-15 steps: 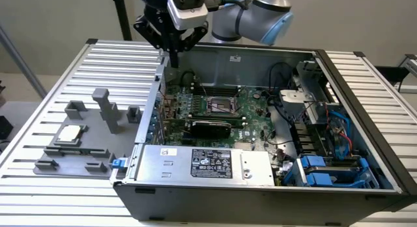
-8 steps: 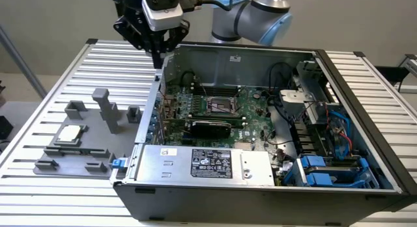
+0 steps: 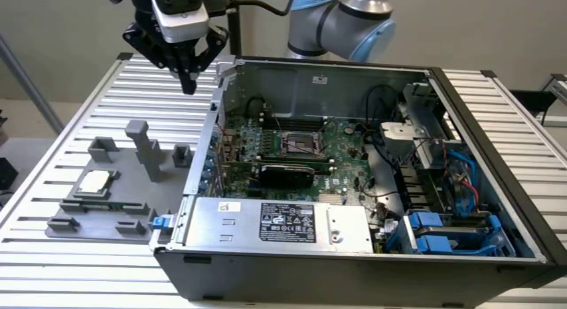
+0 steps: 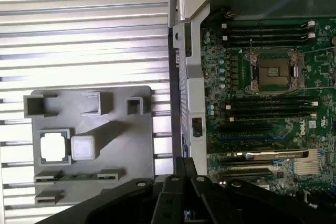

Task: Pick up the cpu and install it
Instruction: 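Reach for the cpu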

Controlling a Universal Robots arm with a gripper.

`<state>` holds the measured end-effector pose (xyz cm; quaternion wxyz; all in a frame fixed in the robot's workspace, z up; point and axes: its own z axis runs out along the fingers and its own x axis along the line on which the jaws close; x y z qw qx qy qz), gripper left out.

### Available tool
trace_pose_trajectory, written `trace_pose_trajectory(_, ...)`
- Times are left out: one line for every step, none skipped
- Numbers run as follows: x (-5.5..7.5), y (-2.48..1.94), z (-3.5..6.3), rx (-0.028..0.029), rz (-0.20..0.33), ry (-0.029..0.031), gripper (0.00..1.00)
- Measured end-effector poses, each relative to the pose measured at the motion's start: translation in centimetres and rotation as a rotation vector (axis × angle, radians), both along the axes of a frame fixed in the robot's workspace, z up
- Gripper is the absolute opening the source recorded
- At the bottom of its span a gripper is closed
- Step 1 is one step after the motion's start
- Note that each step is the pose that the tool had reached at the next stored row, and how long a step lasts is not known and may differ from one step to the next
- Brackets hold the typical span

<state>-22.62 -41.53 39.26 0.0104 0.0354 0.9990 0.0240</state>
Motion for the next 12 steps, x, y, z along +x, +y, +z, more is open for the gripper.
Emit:
trace_pose_trajectory(-0.4, -0.03, 0.00, 0.0000, 0.000, 0.0000, 0.11)
trace_pose_trajectory(-0.9, -0.06, 0.00, 0.0000, 0.000, 0.0000, 0.11)
trace_pose_trajectory(-1.3, -0.08, 0.00, 0.0000, 0.000, 0.0000, 0.11)
trace_pose_trajectory(-1.8, -0.09, -0.01, -0.0001, 0.000, 0.0001, 0.11)
trace_pose_trajectory(-2.2, -0.11, -0.01, 0.0000, 0.000, 0.0000, 0.11)
trace_pose_trajectory(-2.7, -0.12, -0.02, 0.0000, 0.000, 0.0000, 0.11)
trace_pose_trajectory(-3.1, -0.13, -0.03, 0.0000, 0.000, 0.0000, 0.11)
trace_pose_trajectory(-3.6, -0.14, -0.03, 0.0000, 0.000, 0.0000, 0.11)
trace_pose_trajectory(-4.1, -0.14, -0.04, 0.0000, 0.000, 0.0001, 0.11)
trace_pose_trajectory(-4.5, -0.14, -0.06, 0.0000, 0.000, 0.0000, 0.11)
trace_pose_trajectory(-5.0, -0.14, -0.08, 0.0000, 0.000, 0.0000, 0.11)
trace_pose_trajectory(-5.4, -0.14, -0.10, 0.0000, 0.000, 0.0000, 0.11)
